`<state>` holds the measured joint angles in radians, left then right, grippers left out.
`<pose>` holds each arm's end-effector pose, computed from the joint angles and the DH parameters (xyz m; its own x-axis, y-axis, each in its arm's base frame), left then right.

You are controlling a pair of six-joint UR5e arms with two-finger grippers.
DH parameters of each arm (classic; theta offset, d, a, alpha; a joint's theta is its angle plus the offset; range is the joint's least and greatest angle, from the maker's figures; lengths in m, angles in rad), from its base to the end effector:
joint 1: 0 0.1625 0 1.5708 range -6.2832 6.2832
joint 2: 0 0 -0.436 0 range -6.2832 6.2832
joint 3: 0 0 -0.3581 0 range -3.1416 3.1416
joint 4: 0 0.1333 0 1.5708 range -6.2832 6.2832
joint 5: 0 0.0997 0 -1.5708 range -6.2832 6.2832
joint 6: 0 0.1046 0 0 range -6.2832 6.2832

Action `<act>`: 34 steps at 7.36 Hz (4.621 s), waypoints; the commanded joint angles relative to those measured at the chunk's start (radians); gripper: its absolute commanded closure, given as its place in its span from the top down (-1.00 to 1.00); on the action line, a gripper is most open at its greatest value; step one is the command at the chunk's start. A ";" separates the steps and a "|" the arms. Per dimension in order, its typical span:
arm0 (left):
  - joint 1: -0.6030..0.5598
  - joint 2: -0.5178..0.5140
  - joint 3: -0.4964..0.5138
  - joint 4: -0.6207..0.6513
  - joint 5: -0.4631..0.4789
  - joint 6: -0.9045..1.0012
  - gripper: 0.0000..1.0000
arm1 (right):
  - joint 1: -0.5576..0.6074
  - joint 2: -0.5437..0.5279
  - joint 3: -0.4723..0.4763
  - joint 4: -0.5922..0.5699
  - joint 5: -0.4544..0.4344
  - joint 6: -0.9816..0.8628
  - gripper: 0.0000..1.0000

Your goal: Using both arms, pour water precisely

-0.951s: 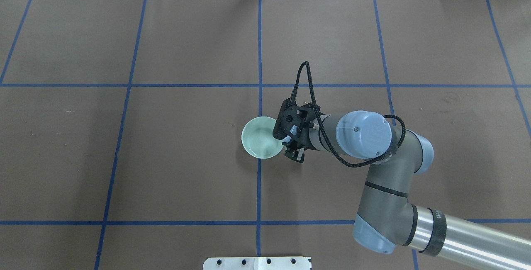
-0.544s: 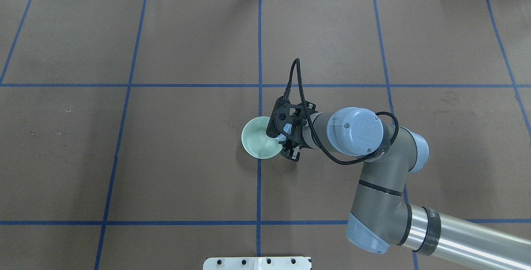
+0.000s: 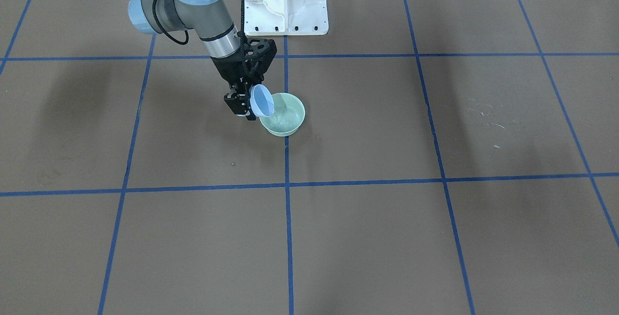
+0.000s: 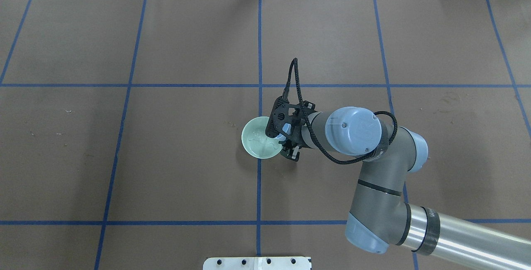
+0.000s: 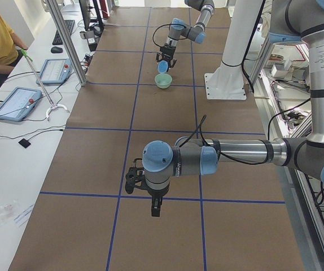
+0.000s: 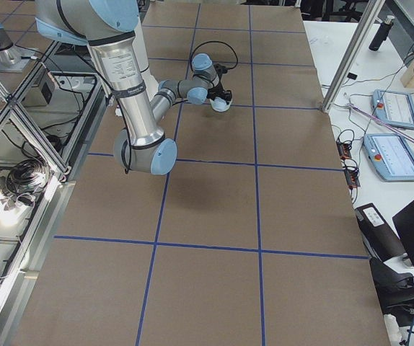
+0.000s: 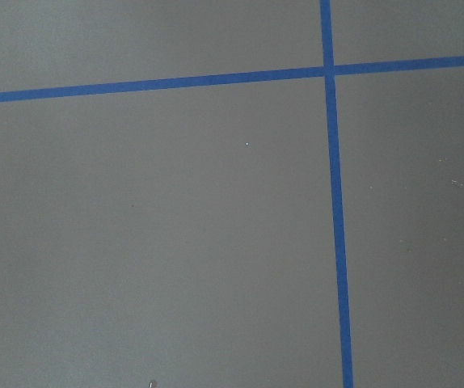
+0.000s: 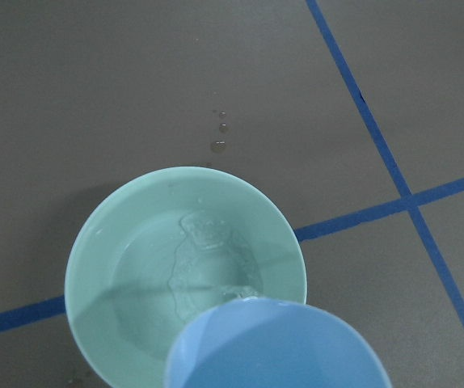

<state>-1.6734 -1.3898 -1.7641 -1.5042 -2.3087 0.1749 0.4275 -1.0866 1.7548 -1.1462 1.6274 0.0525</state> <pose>-0.1010 -0.3665 0.6697 0.7389 0.0625 -0.6709 -0.0267 0.9976 0.0635 -0.5138 -0.3741 0.2860 0.3897 -0.9181 0.0726 0.3987 0.2392 0.8853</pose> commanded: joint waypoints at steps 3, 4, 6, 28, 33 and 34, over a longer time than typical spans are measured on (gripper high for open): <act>0.001 0.000 0.000 -0.001 0.000 0.000 1.00 | -0.003 0.004 0.000 -0.023 -0.015 -0.014 -1.00; 0.000 0.000 0.000 -0.001 0.000 0.000 1.00 | -0.003 0.004 0.000 -0.023 -0.017 -0.014 -1.00; 0.001 0.000 0.000 -0.001 0.000 0.000 1.00 | -0.006 0.017 0.000 -0.020 -0.017 -0.014 -1.00; 0.000 0.000 -0.012 -0.042 -0.002 0.005 1.00 | 0.030 -0.133 0.029 0.129 -0.810 1.031 -1.00; -0.002 0.000 -0.012 -0.042 -0.002 0.009 1.00 | 0.065 -0.369 0.026 0.129 -0.958 1.266 -1.00; -0.002 0.000 -0.012 -0.042 -0.002 0.008 1.00 | 0.073 -0.404 0.016 0.128 -0.960 1.293 -1.00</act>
<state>-1.6751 -1.3894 -1.7764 -1.5462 -2.3102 0.1829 0.4894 -1.4334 1.7792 -1.0178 0.6808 1.3041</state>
